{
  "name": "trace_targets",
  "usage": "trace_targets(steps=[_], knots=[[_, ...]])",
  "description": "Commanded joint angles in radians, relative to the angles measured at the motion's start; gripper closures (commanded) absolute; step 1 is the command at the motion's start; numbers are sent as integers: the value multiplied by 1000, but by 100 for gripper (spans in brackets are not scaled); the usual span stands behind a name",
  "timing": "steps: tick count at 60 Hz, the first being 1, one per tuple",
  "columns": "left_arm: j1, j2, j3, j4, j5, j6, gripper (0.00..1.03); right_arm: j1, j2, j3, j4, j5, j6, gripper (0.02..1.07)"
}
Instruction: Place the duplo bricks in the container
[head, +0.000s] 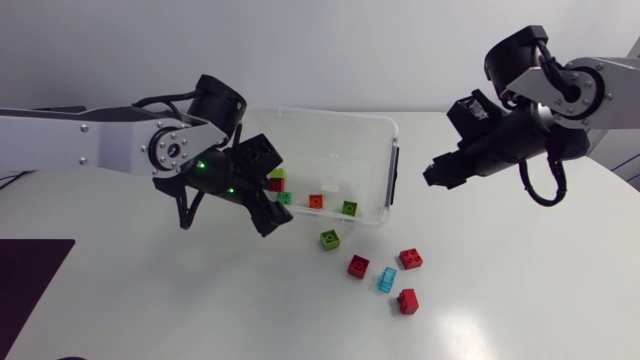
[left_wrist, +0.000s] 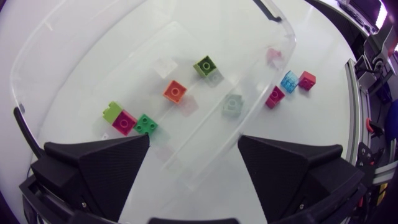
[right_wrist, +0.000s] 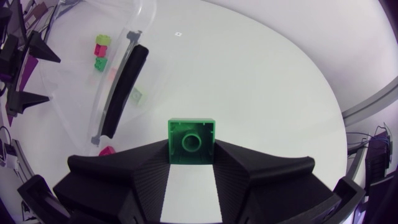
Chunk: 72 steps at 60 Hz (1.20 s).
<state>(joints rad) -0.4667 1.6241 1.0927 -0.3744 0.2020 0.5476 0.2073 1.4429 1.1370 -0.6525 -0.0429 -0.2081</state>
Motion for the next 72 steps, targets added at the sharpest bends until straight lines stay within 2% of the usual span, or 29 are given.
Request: trace_targets(steps=[1,14,32,39,50,60,72], knots=[[11,26,56,11,4,11,4,23,11,4,-22,15,30,71],[11,94,196,-4,4,2,4,26,-4,-26,-27,23,30,71],[11,135,273,-4,4,2,4,3,-29,-6,-38,25,15,71],[14,57,266,3,4,-12,4,0,-26,21,-41,25,10,71],[37,-104,243,97,4,-86,4,30,-15,93,-61,25,16,71],[36,-221,220,83,4,-109,4,61,14,185,-73,26,21,71],[-26,-306,30,32,22,-55,4,121,102,308,-68,34,36,71]])
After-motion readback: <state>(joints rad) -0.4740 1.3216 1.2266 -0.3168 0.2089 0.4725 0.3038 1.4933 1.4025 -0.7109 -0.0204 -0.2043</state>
